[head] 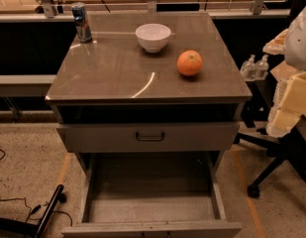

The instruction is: Close middle drawer

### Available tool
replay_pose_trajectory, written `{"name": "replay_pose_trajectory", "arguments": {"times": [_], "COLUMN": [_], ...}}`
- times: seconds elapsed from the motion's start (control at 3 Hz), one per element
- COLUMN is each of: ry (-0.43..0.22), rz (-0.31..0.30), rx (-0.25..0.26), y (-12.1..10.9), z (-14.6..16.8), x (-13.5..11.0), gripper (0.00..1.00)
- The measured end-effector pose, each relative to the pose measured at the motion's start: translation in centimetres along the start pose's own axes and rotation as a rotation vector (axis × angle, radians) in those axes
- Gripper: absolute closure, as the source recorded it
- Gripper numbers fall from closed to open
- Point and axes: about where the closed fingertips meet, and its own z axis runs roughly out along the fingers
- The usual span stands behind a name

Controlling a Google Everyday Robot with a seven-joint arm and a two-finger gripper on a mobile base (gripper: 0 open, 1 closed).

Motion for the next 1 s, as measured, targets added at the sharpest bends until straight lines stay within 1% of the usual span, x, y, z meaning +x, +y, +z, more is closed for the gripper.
{"name": "replay_pose_trajectory", "arguments": {"times": [0.33,0.67,1.0], "ry": [0.000,0.005,-0.035], "rz": [0.000,-0.013,-0.035], "rx": [0.000,0.006,-0.032], "y": [0.0,0.1,1.7], "z": [0.0,1.4,6.6], "x": [0.0,0.1,0.9], "gripper": [0.00,0.00,0.00]}}
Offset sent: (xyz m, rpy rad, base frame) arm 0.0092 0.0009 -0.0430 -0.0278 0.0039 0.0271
